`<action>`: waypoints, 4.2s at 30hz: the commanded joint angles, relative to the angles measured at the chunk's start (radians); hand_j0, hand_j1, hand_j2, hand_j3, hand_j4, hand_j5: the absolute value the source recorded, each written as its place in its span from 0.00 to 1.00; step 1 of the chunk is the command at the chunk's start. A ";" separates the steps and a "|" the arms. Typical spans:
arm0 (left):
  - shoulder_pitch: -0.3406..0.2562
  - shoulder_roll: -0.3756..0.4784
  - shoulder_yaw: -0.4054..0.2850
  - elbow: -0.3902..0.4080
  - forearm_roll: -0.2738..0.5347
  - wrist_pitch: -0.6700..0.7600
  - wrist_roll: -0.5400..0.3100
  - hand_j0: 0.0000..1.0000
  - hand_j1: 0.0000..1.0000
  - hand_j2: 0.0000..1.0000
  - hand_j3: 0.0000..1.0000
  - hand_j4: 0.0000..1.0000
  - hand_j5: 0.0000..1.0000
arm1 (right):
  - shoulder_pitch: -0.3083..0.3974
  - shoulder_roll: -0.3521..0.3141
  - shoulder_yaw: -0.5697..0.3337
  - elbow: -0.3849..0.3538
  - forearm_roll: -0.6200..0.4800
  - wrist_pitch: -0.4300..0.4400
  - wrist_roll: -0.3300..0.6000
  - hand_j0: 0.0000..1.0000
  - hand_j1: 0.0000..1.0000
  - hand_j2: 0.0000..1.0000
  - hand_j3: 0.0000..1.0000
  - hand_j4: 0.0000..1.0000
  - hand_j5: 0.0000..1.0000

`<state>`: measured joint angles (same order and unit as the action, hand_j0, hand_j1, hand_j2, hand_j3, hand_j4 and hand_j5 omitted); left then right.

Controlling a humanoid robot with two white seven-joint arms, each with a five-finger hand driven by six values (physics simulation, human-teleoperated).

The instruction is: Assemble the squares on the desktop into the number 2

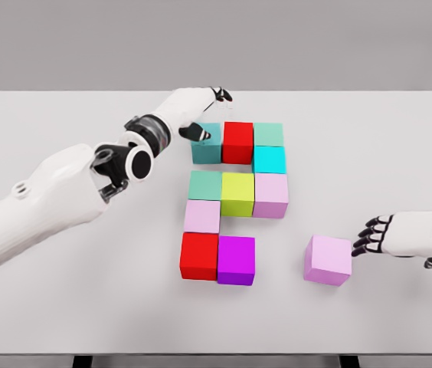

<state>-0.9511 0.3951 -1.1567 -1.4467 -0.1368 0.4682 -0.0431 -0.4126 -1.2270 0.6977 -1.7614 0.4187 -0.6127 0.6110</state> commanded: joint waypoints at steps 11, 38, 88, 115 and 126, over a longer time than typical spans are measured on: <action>-0.069 0.177 0.002 0.008 0.022 -0.039 -0.047 1.00 1.00 1.00 1.00 1.00 1.00 | -0.014 0.055 0.031 -0.004 -0.005 0.002 0.000 1.00 1.00 1.00 1.00 1.00 1.00; -0.115 0.073 0.002 0.161 0.037 -0.029 -0.489 1.00 1.00 1.00 1.00 1.00 1.00 | -0.100 -0.066 0.034 0.000 -0.225 0.002 0.000 1.00 1.00 1.00 1.00 1.00 1.00; -0.140 -0.009 0.002 0.290 0.028 -0.040 -0.568 1.00 1.00 1.00 1.00 1.00 1.00 | -0.387 0.078 0.451 -0.006 -0.248 0.002 0.000 1.00 1.00 1.00 1.00 1.00 1.00; -0.152 0.024 0.022 0.296 0.028 -0.086 -0.568 1.00 1.00 1.00 1.00 1.00 1.00 | -0.414 0.087 0.479 -0.006 -0.248 0.002 0.000 1.00 1.00 1.00 1.00 1.00 1.00; -0.147 0.024 0.023 0.301 0.028 -0.086 -0.568 1.00 1.00 1.00 1.00 1.00 1.00 | -0.437 0.110 0.479 -0.004 -0.250 0.002 0.000 1.00 1.00 1.00 1.00 1.00 1.00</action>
<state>-1.0984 0.4185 -1.1342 -1.1468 -0.1075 0.3838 -0.6111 -0.8514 -1.1225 1.1770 -1.7666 0.1750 -0.6130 0.6111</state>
